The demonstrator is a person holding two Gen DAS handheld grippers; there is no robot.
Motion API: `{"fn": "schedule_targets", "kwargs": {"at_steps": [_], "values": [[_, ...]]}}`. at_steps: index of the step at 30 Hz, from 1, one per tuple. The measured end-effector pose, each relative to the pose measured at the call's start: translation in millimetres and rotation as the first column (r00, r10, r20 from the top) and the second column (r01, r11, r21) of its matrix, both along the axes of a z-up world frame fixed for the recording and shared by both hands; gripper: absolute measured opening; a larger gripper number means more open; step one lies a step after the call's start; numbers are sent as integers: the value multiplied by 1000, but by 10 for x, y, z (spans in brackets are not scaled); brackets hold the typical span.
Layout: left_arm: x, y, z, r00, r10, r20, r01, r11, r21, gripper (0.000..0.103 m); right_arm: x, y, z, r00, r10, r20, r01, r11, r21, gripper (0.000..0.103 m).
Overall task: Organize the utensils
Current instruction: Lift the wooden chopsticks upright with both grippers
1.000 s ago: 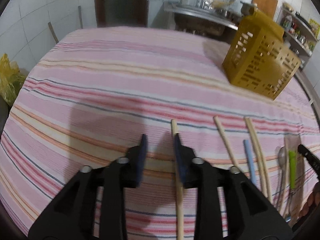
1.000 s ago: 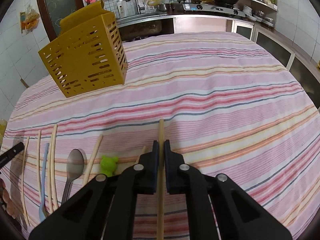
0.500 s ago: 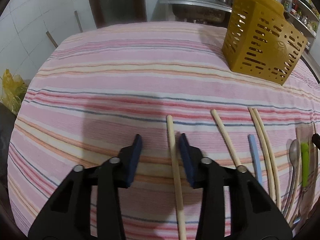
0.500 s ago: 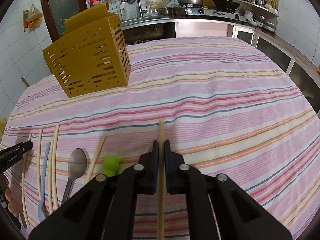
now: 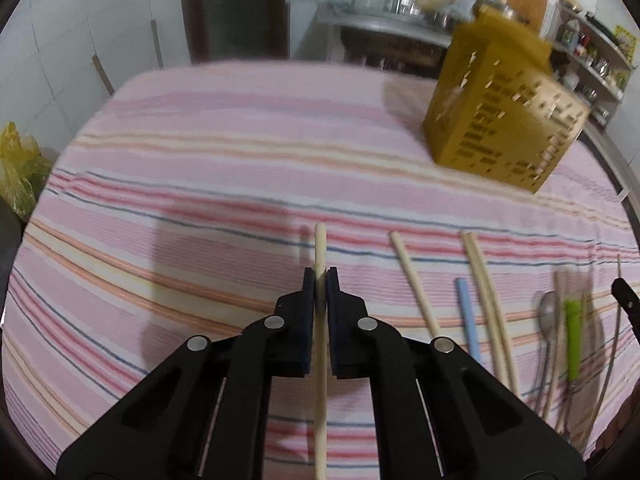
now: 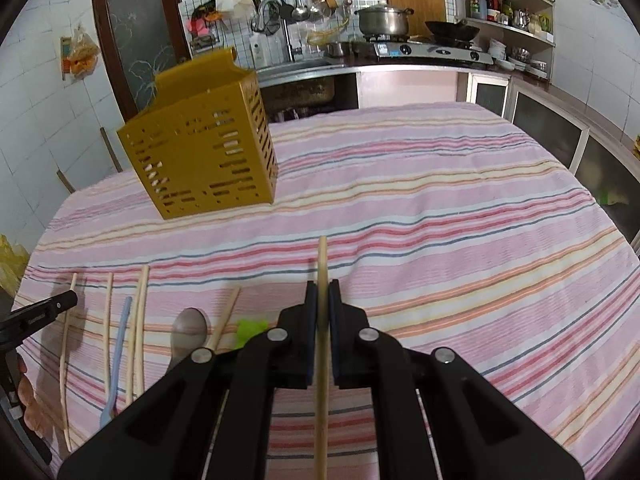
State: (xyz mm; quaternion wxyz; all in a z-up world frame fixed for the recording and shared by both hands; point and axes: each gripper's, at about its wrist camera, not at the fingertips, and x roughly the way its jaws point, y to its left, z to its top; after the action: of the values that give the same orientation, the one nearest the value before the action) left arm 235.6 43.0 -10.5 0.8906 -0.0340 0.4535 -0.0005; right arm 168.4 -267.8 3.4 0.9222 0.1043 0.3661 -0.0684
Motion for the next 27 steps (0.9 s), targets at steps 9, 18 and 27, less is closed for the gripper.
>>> {"fn": "schedule_targets", "kwargs": {"at_steps": [9,18,27], "values": [[-631,34,580,964,2,264,-1,1000,-5,4,-352,-15,324,985,13,173,-16,1000,13,6],[-1201,147,807,898,30,439,-29,1000,-9,5,-779,98,623,948,29,317,-16,999,-46,6],[-1407,256,957,859,56,509,-42,998,-38,4,-1063,218,845,897,42,439,1,995,-97,6]]}}
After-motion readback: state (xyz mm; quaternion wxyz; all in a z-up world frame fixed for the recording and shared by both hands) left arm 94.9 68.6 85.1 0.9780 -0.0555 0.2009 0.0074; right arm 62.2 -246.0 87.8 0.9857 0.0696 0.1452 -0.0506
